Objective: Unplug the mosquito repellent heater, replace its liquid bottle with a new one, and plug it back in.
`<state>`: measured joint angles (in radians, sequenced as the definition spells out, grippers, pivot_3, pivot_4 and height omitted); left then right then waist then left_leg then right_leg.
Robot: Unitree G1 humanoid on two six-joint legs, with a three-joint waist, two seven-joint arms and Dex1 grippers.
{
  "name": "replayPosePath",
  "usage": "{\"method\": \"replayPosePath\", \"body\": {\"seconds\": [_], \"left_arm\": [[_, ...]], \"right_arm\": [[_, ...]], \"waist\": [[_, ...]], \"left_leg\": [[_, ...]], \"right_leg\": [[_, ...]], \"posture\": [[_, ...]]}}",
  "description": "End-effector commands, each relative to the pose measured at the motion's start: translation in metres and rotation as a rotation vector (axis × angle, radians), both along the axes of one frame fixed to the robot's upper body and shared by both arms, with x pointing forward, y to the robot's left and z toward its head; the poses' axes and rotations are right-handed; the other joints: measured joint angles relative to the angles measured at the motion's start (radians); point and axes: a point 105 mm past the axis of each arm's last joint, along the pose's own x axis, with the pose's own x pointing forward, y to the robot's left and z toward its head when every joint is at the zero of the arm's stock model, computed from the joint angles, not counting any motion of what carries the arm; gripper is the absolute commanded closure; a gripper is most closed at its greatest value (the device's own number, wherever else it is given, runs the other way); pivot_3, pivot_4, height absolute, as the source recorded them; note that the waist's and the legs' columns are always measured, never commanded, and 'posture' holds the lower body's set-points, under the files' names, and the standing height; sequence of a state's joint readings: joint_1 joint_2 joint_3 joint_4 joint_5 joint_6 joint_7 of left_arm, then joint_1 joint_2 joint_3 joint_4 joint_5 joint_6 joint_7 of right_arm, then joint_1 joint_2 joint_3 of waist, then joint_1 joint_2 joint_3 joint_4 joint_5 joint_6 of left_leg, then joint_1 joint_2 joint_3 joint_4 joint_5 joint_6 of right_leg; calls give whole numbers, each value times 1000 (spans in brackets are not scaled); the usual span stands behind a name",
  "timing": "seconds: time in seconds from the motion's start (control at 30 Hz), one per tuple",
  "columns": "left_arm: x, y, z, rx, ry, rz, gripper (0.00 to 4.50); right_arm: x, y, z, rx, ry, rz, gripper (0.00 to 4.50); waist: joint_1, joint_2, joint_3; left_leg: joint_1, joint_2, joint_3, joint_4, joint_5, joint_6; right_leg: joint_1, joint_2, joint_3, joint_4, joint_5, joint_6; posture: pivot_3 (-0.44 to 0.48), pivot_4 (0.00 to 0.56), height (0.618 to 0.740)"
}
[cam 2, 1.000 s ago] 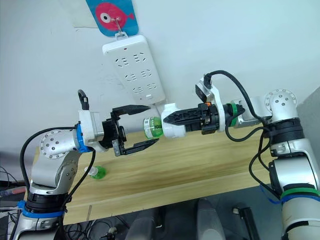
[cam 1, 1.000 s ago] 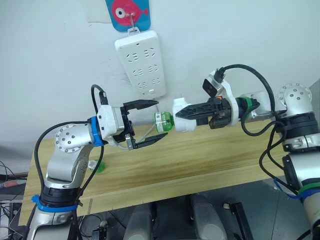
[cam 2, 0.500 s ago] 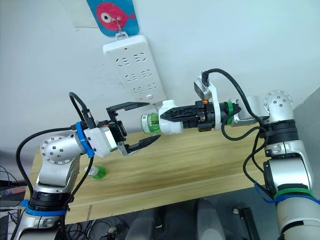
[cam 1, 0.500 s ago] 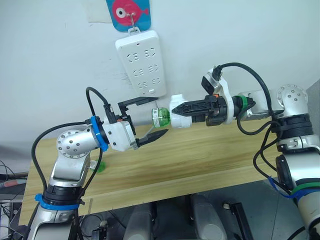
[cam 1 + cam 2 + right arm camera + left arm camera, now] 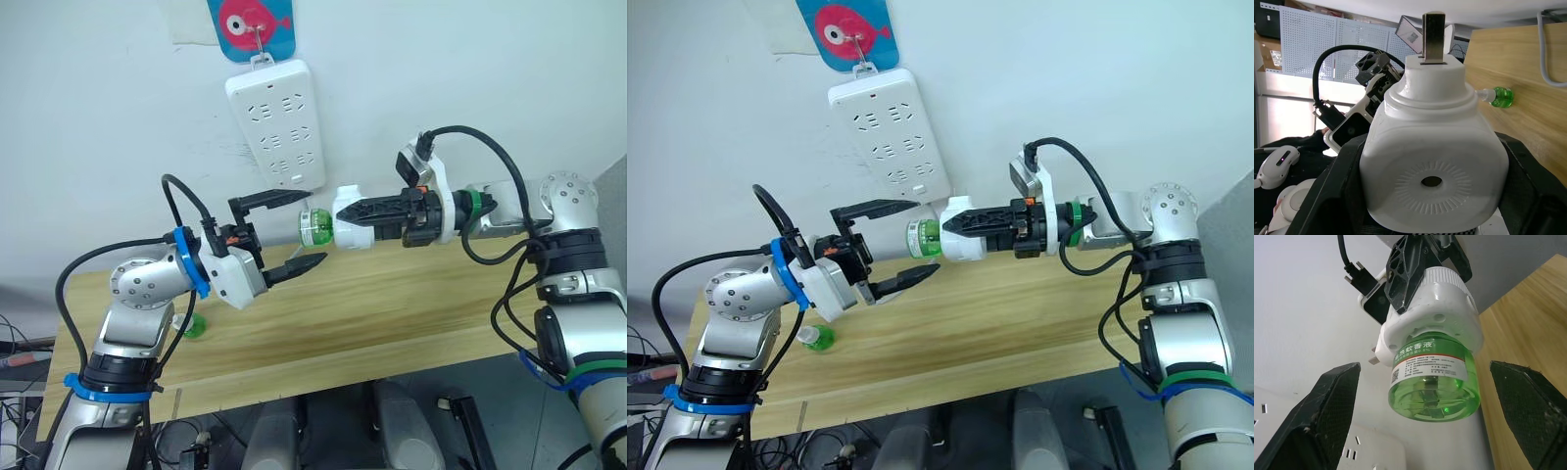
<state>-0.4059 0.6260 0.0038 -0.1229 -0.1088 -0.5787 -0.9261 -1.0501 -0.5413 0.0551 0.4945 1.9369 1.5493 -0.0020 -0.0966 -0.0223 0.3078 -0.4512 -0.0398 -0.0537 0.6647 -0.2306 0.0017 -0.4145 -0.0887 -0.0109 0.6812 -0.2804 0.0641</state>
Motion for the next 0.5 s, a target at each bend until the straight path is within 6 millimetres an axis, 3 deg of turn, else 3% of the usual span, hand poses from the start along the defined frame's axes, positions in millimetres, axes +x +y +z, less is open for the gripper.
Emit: {"method": "replayPosePath", "body": {"seconds": [0.03,0.2,0.3,0.4,0.5], "left_arm": [[-5,-3,4,-11,-23,-24,420],[-4,-3,4,-10,-23,-25,569],[-3,-3,4,-13,-13,-28,1114],[-3,-3,3,-21,8,-31,2055],[-2,-1,2,-27,27,-33,2227]], "right_arm": [[-4,-1,16,63,-36,19,1492],[-4,0,18,68,-39,27,1492],[-4,0,19,69,-39,30,1492],[-5,0,20,68,-39,37,1492],[-6,0,20,67,-40,39,1492]], "waist": [[0,0,0],[0,0,0],[0,0,0],[0,0,0],[0,0,0]], "left_leg": [[0,0,0,0,0,0],[0,0,0,0,0,0],[0,0,0,0,0,0],[0,0,0,0,0,0],[0,0,0,0,0,0]], "right_leg": [[0,0,0,0,0,0],[0,0,0,0,0,0],[0,0,0,0,0,0],[0,0,0,0,0,0],[0,0,0,0,0,0]], "posture": [[-144,285,734],[-146,288,734],[-146,288,734],[-145,288,734],[-143,285,734]]}}
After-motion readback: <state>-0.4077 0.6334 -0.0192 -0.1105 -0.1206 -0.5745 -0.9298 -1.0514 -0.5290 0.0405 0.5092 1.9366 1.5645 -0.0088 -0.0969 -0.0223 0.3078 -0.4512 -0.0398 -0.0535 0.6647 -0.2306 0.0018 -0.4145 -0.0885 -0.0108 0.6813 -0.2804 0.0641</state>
